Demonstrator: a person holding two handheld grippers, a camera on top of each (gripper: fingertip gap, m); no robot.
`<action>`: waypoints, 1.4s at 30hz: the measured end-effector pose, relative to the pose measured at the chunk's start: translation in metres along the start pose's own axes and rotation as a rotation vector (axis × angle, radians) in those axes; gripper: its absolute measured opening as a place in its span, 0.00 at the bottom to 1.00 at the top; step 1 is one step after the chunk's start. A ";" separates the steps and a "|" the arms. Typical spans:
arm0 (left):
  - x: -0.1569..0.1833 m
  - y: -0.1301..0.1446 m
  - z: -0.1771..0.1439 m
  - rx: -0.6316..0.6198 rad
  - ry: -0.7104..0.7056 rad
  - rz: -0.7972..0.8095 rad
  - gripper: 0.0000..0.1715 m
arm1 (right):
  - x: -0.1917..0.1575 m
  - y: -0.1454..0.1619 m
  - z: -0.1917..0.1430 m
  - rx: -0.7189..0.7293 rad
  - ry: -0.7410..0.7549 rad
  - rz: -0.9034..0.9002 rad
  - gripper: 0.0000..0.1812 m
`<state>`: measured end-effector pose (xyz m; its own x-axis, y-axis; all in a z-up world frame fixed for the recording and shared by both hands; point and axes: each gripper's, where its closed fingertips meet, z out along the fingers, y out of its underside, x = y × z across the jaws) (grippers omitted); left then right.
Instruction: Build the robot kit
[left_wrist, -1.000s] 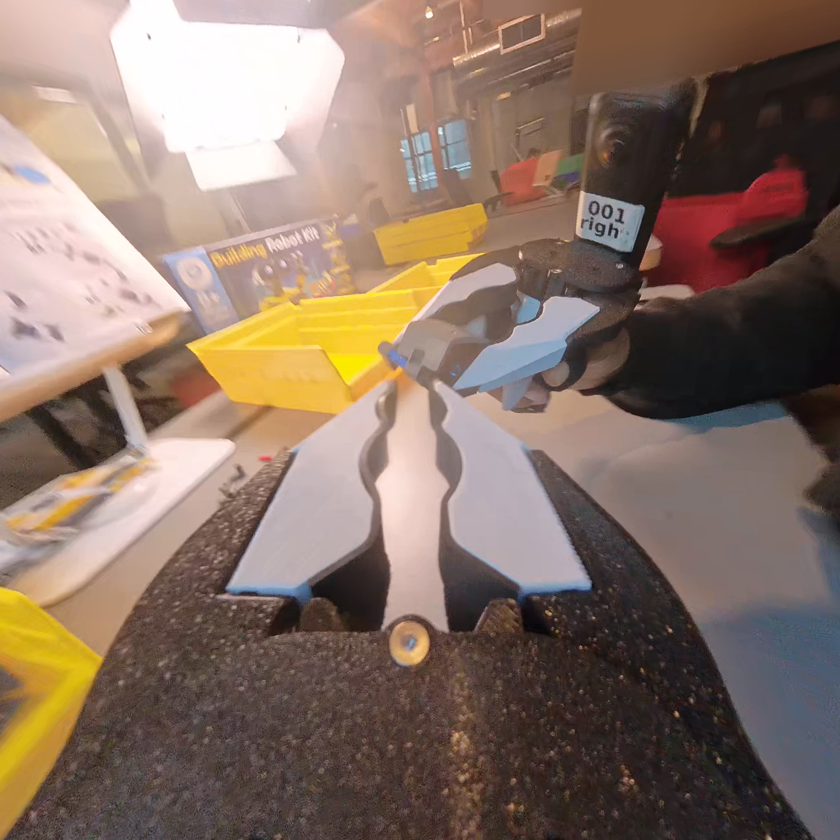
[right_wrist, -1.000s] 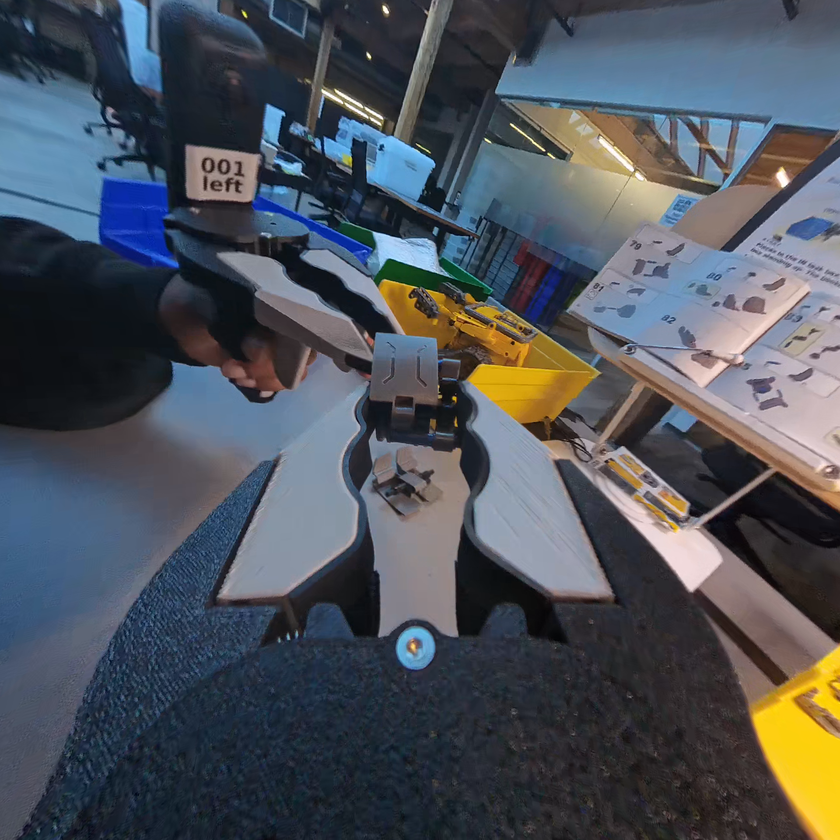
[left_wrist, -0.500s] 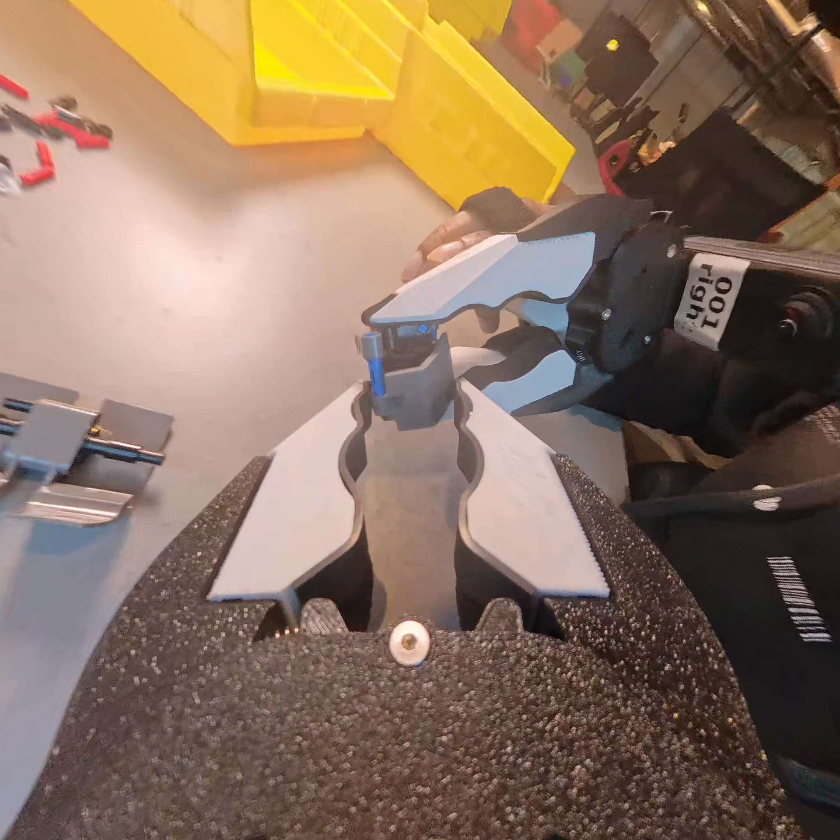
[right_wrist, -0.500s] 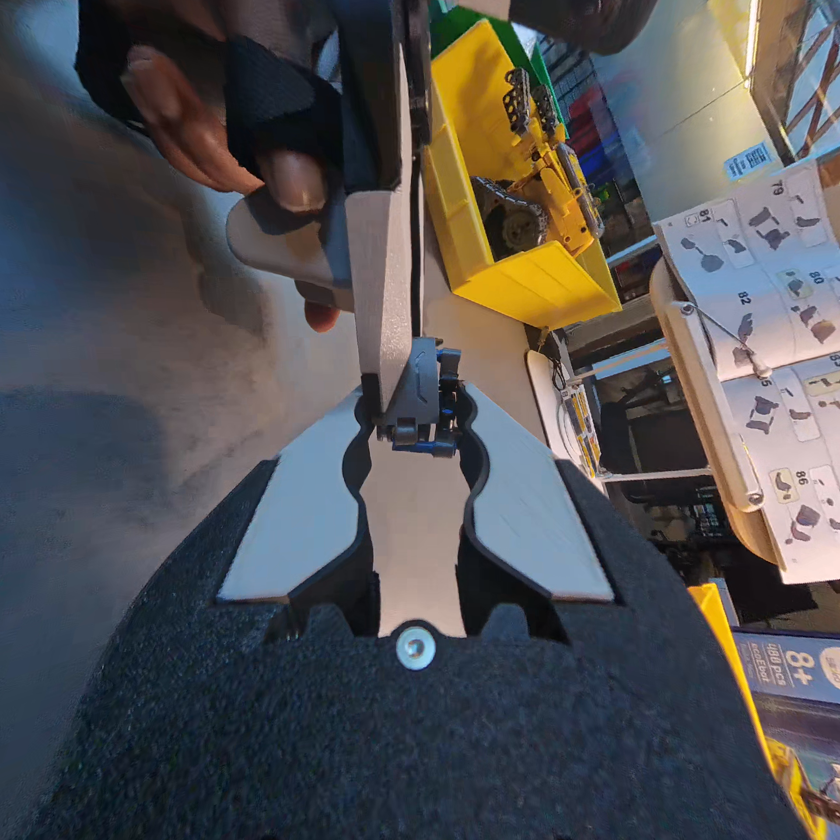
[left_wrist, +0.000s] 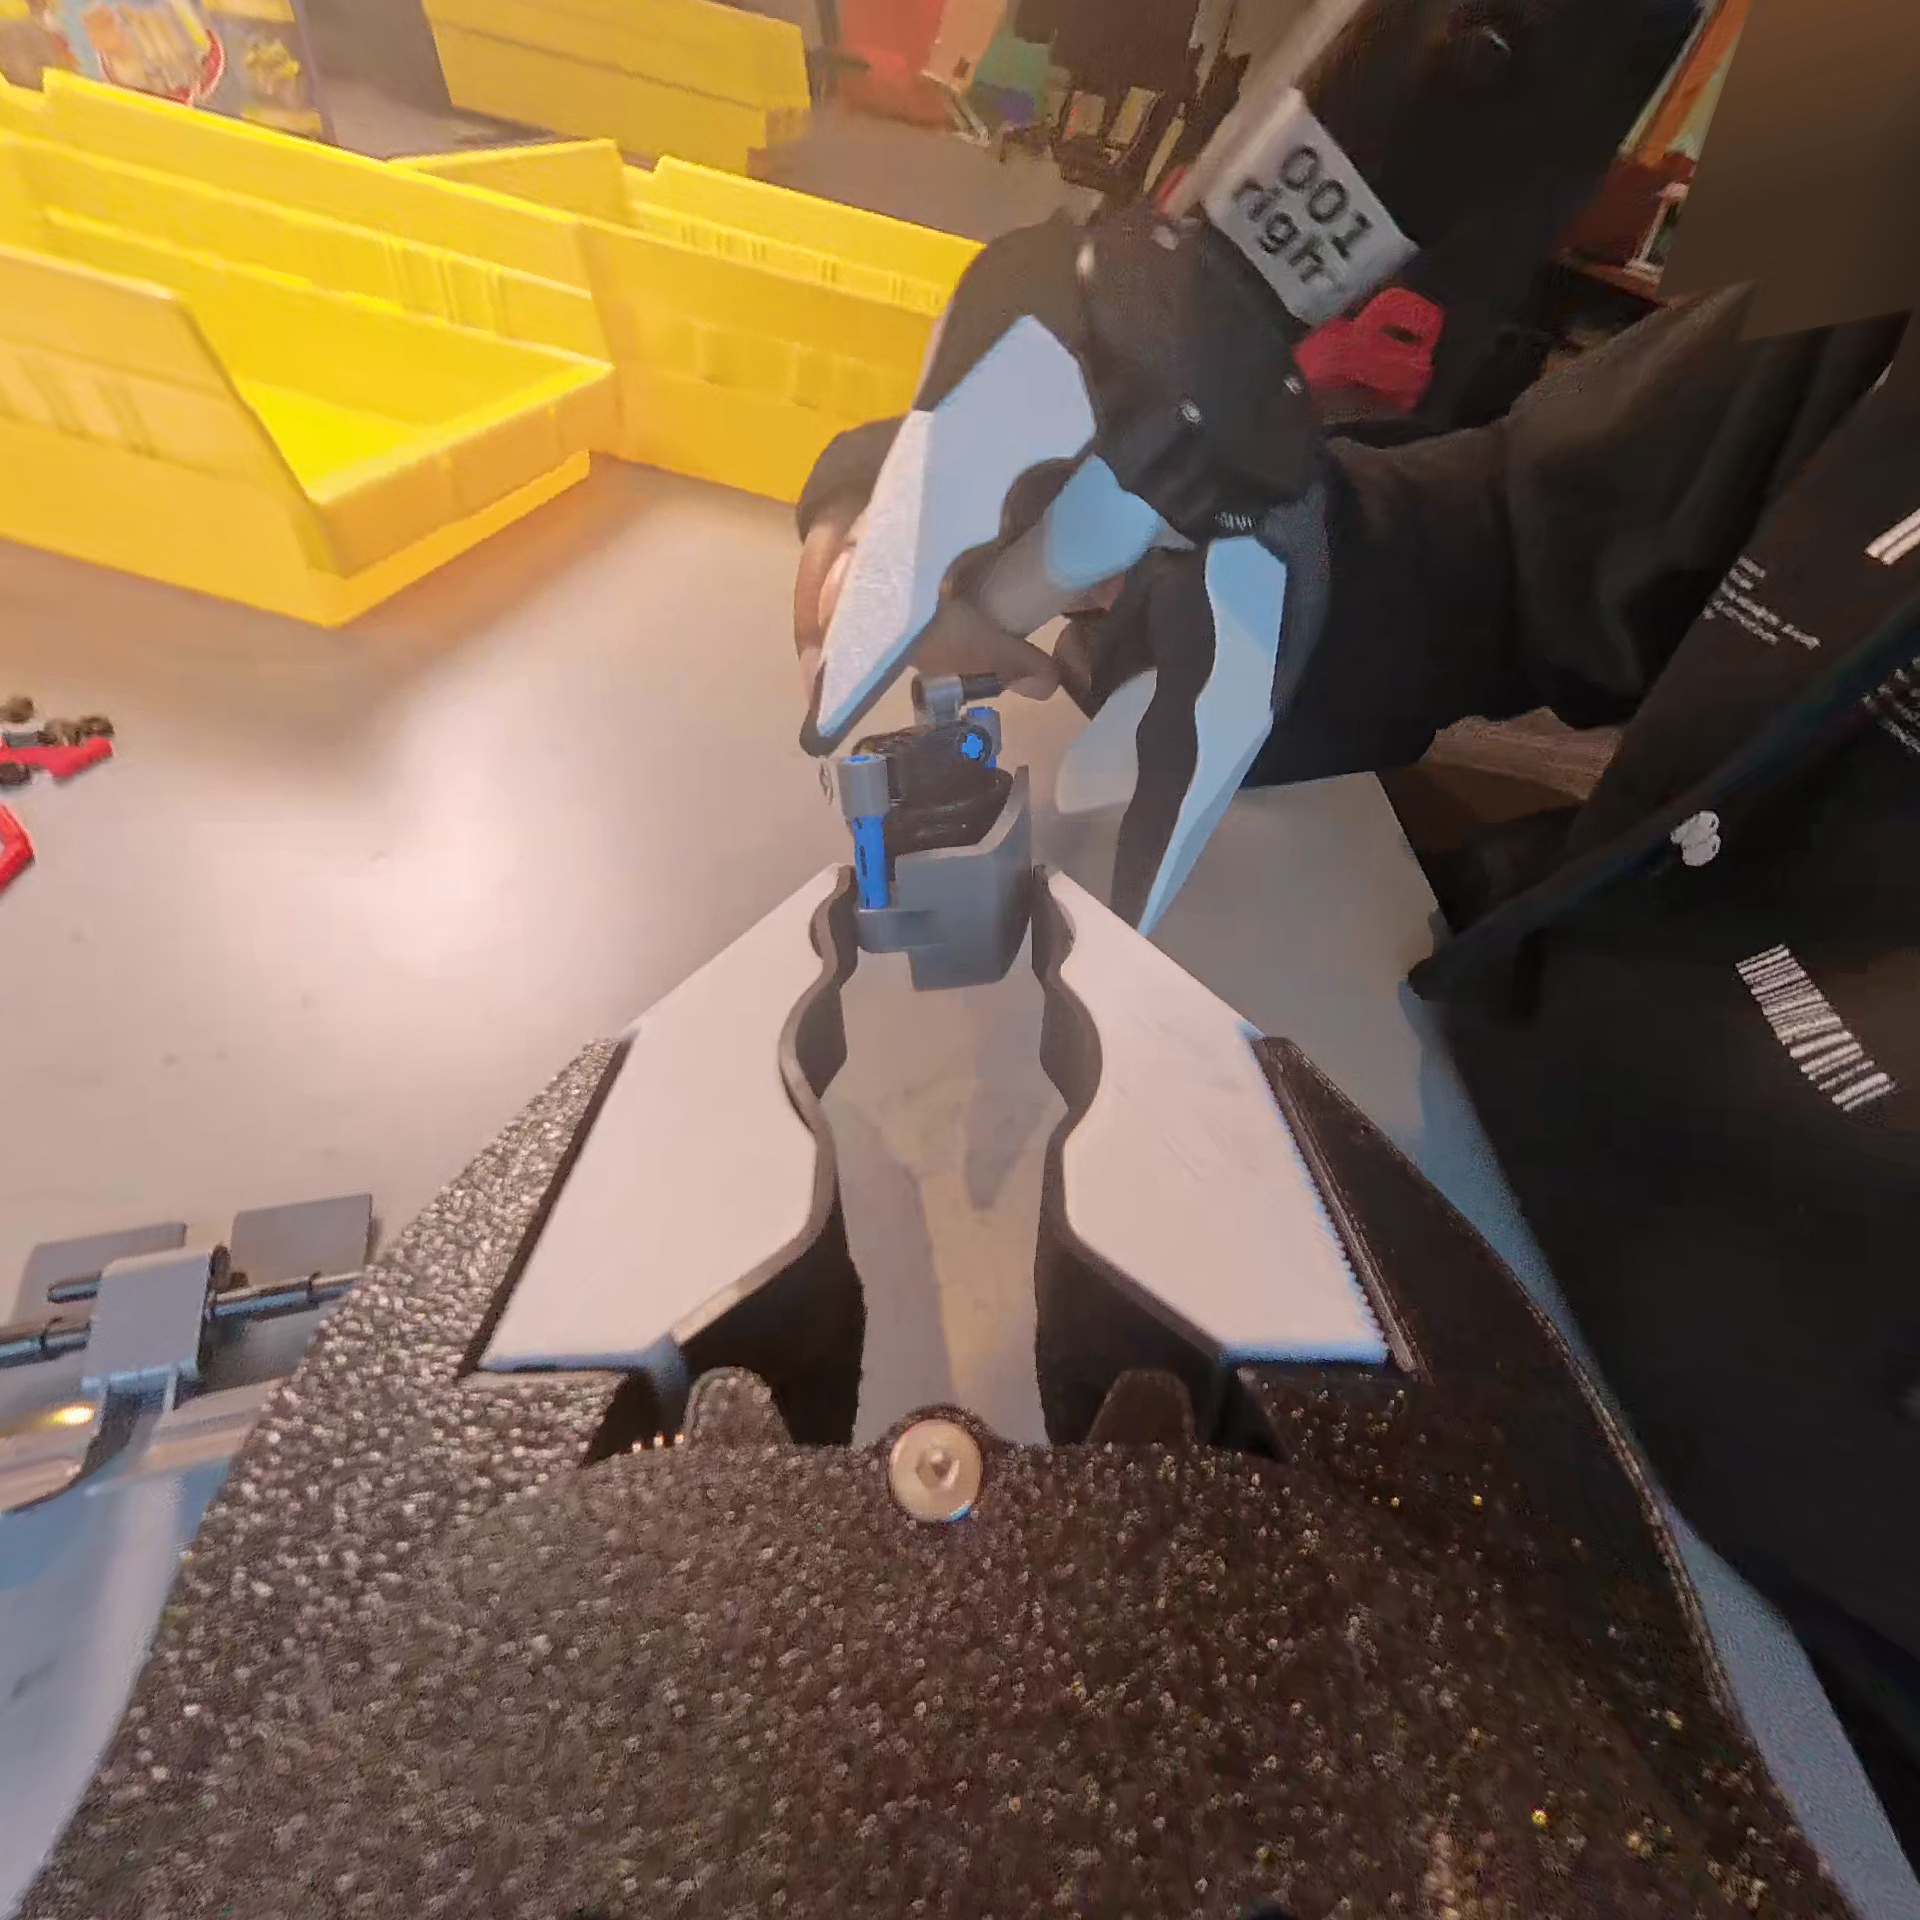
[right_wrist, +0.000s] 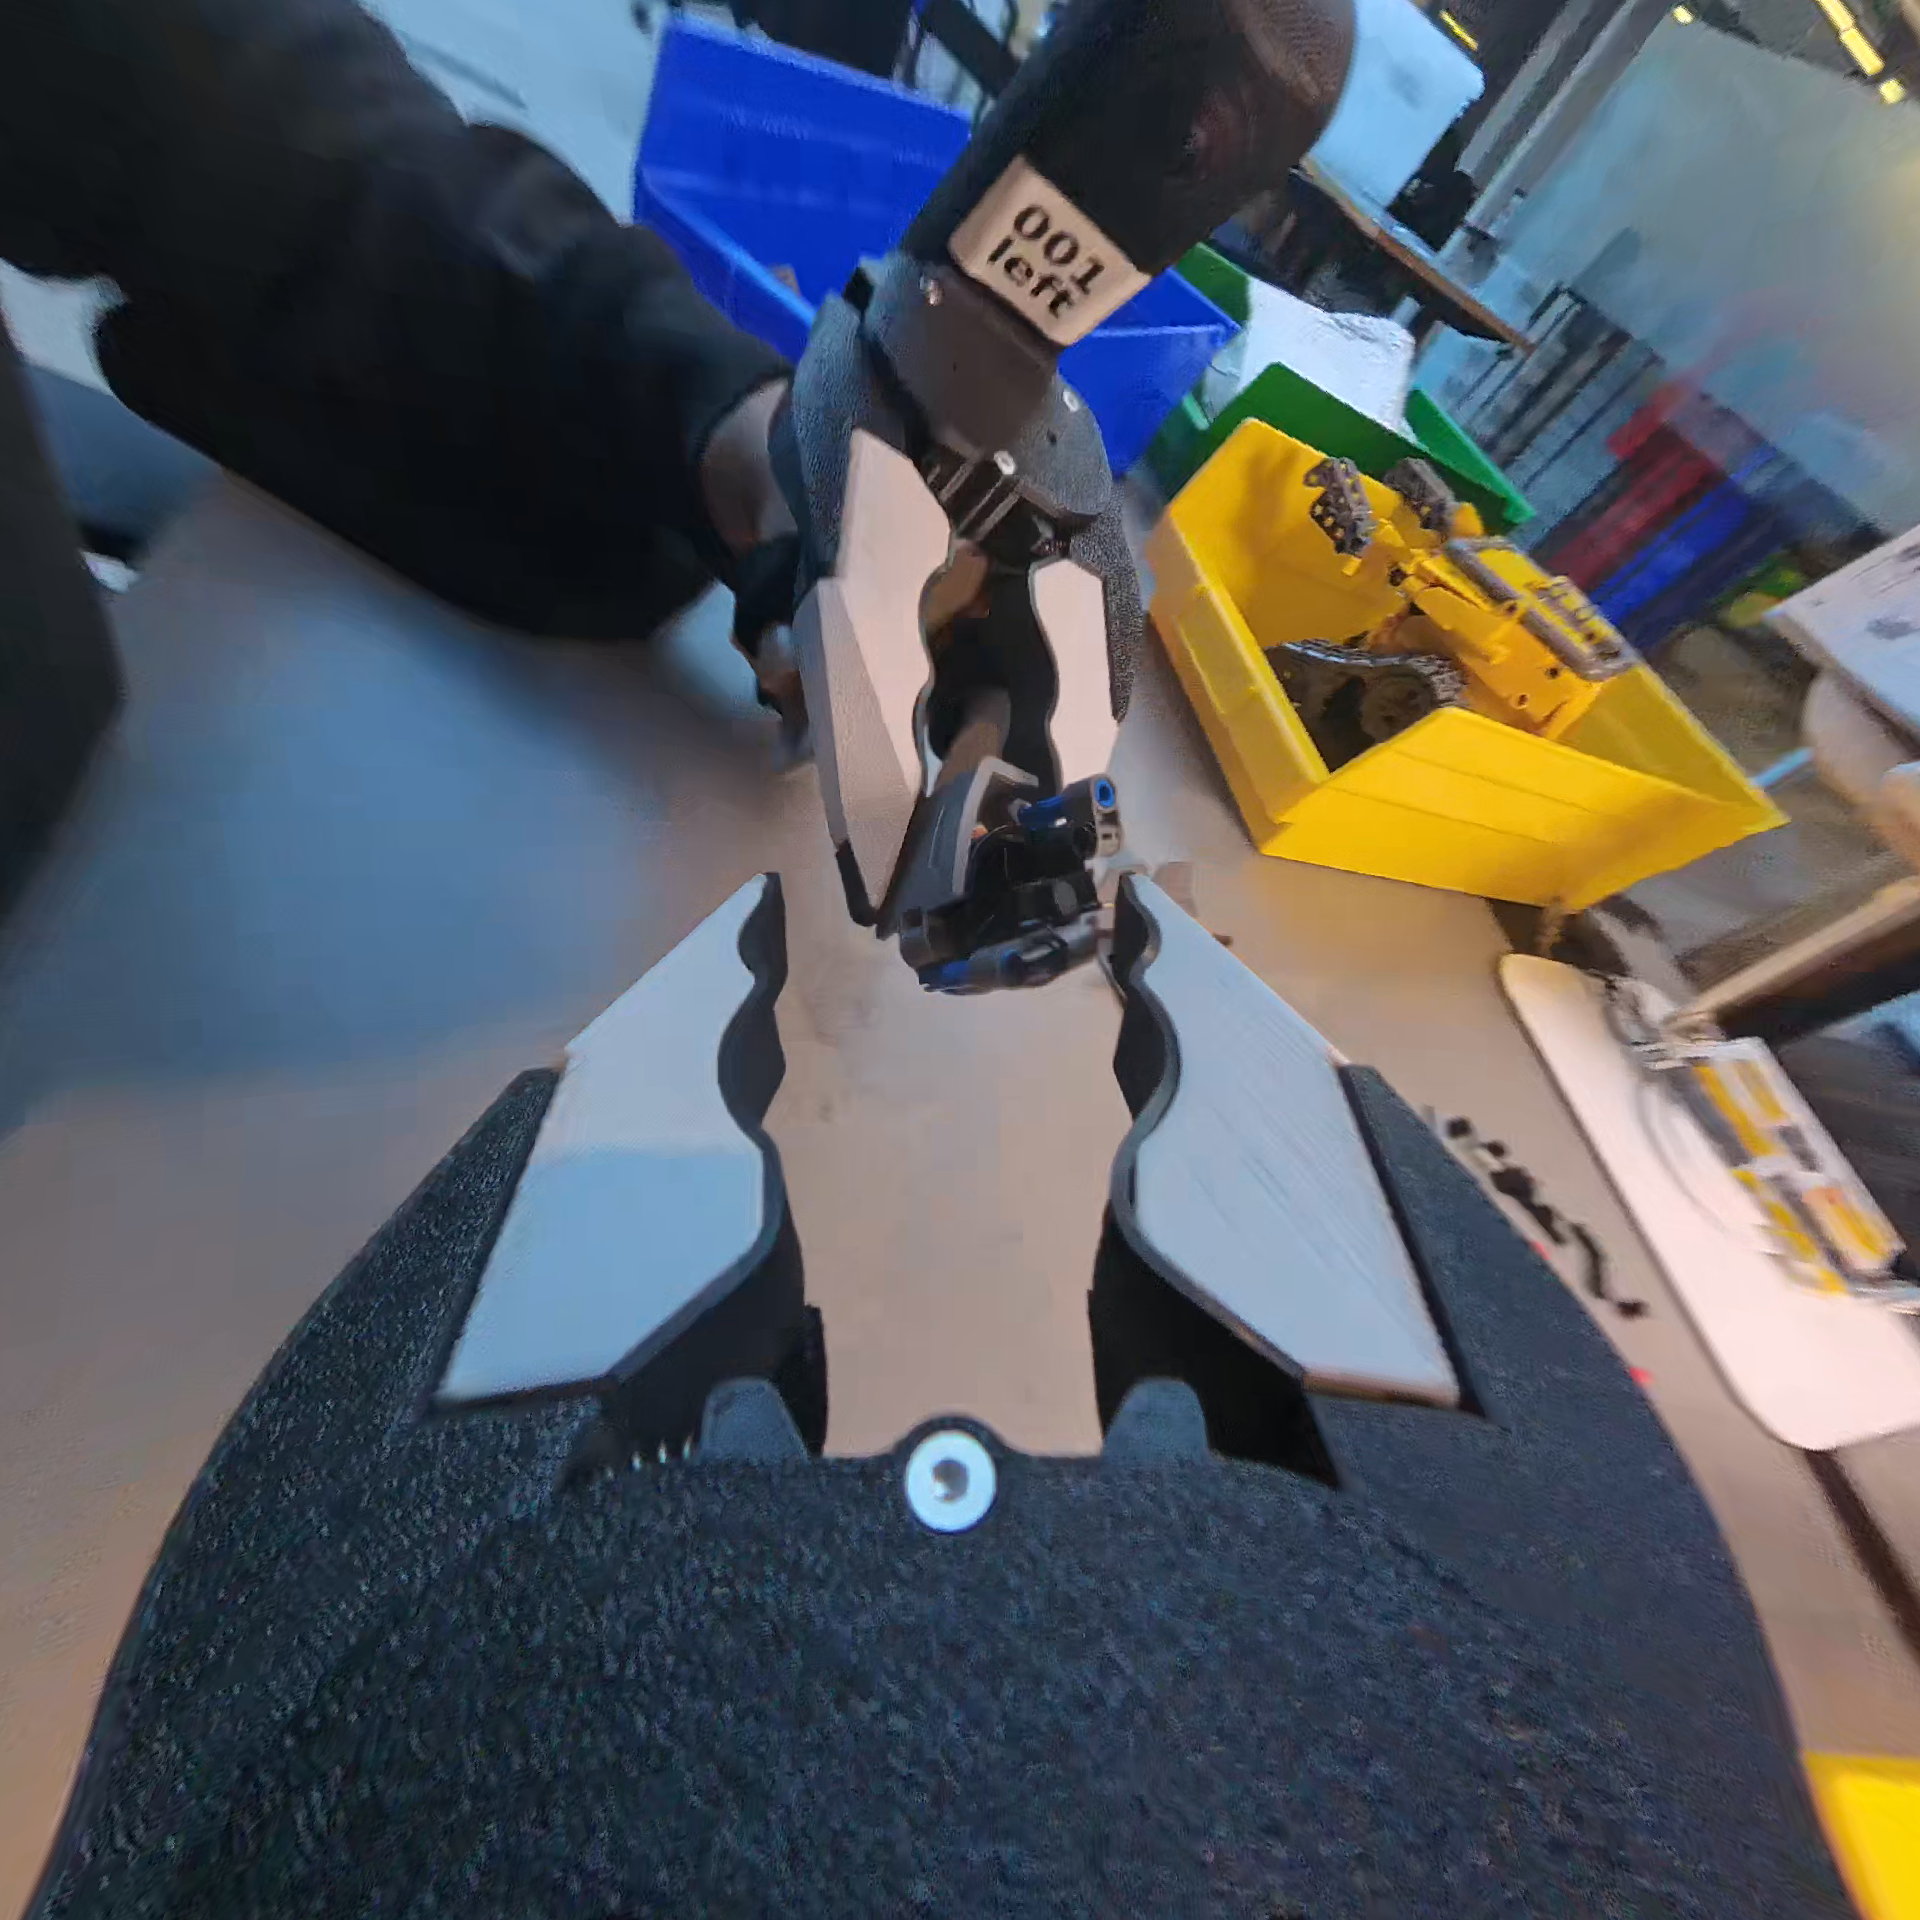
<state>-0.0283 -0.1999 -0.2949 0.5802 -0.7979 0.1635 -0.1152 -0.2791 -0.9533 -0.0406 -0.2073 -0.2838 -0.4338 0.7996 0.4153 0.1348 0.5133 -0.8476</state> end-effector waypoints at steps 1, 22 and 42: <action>0.003 -0.001 0.000 0.004 0.005 0.034 0.19 | -0.001 -0.003 -0.005 0.036 -0.040 0.071 0.34; -0.006 0.029 0.010 -0.171 -0.096 0.203 0.19 | -0.004 0.030 -0.017 0.017 -0.196 0.376 0.10; -0.027 0.036 0.004 -0.316 -0.322 0.280 0.23 | 0.012 0.073 -0.001 -0.065 -0.220 1.187 0.09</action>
<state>-0.0447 -0.1862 -0.3343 0.7048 -0.6746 -0.2196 -0.5096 -0.2661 -0.8183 -0.0354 -0.1603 -0.3405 -0.1507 0.7169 -0.6807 0.5937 -0.4849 -0.6422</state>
